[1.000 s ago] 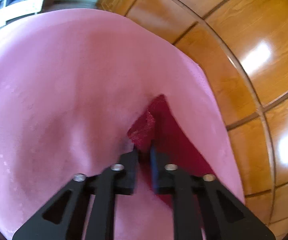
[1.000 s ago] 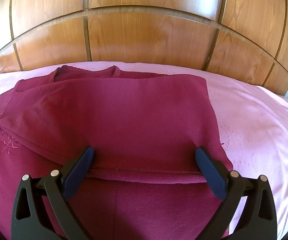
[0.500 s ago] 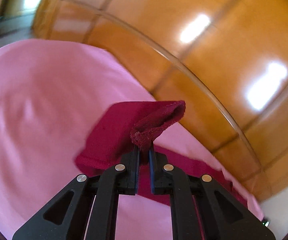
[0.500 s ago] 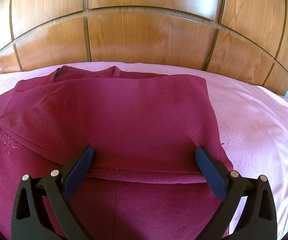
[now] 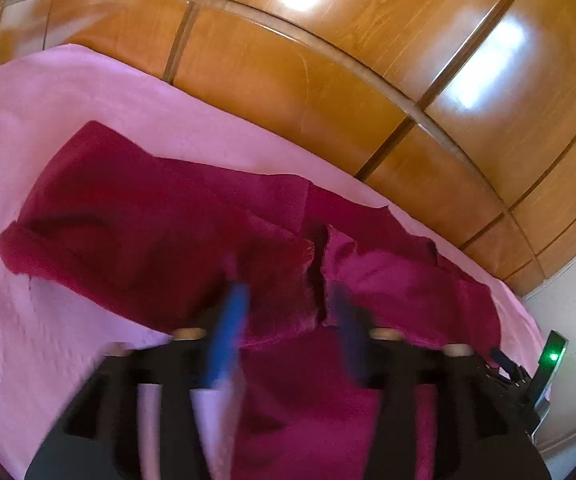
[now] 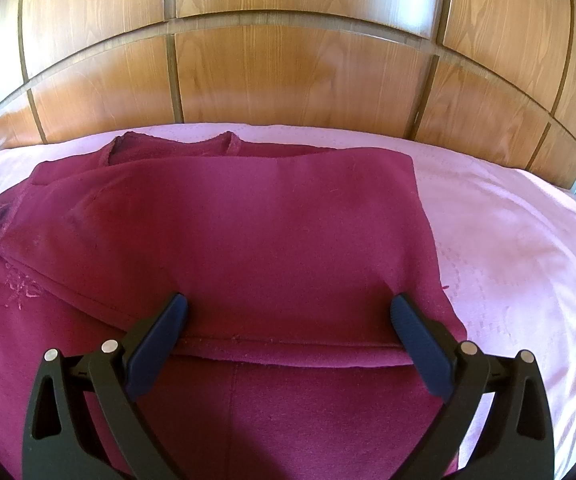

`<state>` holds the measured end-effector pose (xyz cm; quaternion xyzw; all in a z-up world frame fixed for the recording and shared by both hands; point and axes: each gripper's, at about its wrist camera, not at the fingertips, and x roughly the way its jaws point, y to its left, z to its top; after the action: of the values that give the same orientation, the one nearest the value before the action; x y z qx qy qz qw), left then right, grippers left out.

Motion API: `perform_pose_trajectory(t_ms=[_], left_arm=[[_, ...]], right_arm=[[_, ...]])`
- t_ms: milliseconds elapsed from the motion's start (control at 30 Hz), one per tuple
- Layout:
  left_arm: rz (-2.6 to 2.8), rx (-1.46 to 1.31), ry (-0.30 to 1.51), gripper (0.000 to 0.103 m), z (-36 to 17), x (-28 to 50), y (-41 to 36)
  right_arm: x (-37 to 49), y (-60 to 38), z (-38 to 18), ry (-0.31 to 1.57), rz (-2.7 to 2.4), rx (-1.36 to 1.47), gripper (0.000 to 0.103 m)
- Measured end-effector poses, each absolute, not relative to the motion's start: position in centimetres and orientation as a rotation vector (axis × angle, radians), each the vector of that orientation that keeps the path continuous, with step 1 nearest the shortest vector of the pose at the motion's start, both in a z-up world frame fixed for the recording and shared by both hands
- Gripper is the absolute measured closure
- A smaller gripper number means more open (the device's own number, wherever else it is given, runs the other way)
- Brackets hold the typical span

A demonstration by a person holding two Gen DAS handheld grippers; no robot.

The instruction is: Fold small clothes

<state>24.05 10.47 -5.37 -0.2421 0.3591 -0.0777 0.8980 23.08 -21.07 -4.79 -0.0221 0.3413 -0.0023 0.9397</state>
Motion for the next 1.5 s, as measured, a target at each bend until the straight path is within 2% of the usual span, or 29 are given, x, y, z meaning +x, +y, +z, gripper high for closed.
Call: perform_pose_trajectory(t_ms=[133, 267, 400, 567, 700, 767, 800, 833, 867, 1033, 1133, 1233, 1300, 1500], left_arm=[[-0.130, -0.479, 0.693, 0.038, -4.4, 21.5, 10.9], [-0.020, -0.455, 0.694, 0.038, -4.5, 19.6, 12.5], [0.052, -0.441, 0.713, 0.038, -5.6, 18.1, 13.5], [0.079, -0.442, 0.728, 0.038, -6.7, 16.7, 14.0], [0.089, -0.444, 0.728, 0.038, -7.0, 16.0, 14.2], [0.094, -0.452, 0.732, 0.038, -7.2, 15.9, 14.3], [0.092, -0.456, 0.736, 0.038, -7.3, 15.9, 14.4], [0.093, -0.458, 0.738, 0.038, -7.4, 15.9, 14.3], [0.096, -0.460, 0.740, 0.038, -7.5, 16.0, 14.3], [0.110, -0.478, 0.736, 0.038, -7.5, 16.7, 13.8], [0.133, -0.495, 0.731, 0.033, -7.3, 17.4, 13.5], [0.166, -0.497, 0.735, 0.032, -7.1, 18.7, 12.9], [0.190, -0.488, 0.740, 0.027, -7.0, 19.9, 12.4], [0.250, -0.450, 0.795, 0.026, -7.4, 24.1, 10.7]], right_arm=[[22.5, -20.4, -3.3, 0.659, -0.020, -0.067, 0.004], [21.4, -17.2, -0.7, 0.626, 0.159, 0.018, 0.023], [22.1, -11.3, 0.3, 0.721, 0.486, 0.159, 0.045], [25.2, -2.5, -1.5, 0.931, 0.740, 0.294, 0.047], [27.7, 1.3, -3.1, 1.013, 0.757, 0.372, 0.042], [28.9, 2.2, -3.5, 1.033, 0.746, 0.415, 0.045], [29.4, 2.5, -3.4, 1.034, 0.732, 0.408, 0.062], [29.8, 2.9, -3.2, 1.035, 0.714, 0.374, 0.085], [29.7, 3.2, -3.0, 1.030, 0.697, 0.342, 0.094], [28.0, 3.3, 1.0, 0.853, 0.638, 0.172, 0.096], [26.8, 2.4, 4.1, 0.724, 0.619, 0.109, 0.097], [25.8, 0.4, 6.6, 0.629, 0.592, 0.089, 0.097], [25.3, -1.5, 7.8, 0.582, 0.578, 0.094, 0.097], [23.5, -7.8, 11.3, 0.443, 0.521, 0.101, 0.097]])
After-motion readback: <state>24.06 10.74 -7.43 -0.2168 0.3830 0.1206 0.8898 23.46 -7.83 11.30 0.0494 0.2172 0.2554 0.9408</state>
